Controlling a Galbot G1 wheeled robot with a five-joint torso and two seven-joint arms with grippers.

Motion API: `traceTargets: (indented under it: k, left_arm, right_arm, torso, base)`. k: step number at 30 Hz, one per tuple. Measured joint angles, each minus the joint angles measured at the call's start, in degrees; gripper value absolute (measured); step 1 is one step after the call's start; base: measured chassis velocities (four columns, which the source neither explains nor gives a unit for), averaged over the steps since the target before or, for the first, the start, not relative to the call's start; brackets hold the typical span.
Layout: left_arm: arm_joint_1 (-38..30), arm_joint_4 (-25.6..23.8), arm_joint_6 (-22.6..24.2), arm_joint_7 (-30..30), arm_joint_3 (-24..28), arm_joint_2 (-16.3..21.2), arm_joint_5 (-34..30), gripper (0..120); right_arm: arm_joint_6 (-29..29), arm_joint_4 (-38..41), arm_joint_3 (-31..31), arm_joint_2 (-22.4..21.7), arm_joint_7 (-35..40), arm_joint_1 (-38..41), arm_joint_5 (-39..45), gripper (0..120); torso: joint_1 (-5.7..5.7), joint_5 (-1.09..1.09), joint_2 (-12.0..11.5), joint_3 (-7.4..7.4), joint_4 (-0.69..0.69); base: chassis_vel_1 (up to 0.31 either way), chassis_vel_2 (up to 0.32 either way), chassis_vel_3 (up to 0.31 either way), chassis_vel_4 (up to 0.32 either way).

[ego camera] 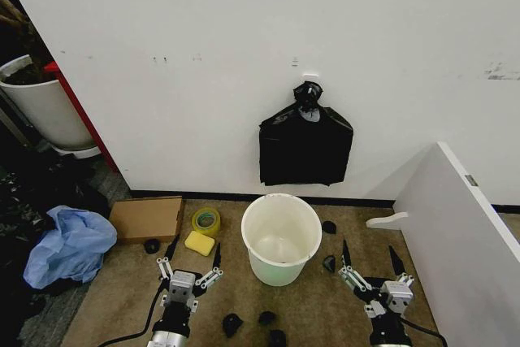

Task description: Place the garbage bag over the trash bin.

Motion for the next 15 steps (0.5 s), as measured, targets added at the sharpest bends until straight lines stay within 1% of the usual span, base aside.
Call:
traceTargets:
  k: [7, 15]
  left_arm:
    - [0.2, 0.0, -0.3, 0.0, -0.3, 0.3, 0.0, 100]
    - [-0.1, 0.9, -0.5, 0.0, -0.2, 0.8, -0.1, 100]
  right_arm:
    - [-3.2, 0.0, -0.7, -0.7, 0.0, 1.6, 2.1, 100]
    - [-4.9, -1.1, -1.3, -1.0, 0.0, 2.8, 3.2, 100]
  torso:
    - [0.0, 0.0, 0.0, 0.0, 0.0]
    - [0.0, -0.01, 0.0, 0.0, 0.0]
  base:
    - [0.0, 0.0, 0.0, 0.0]
    - [0.0, 0.0, 0.0, 0.0]
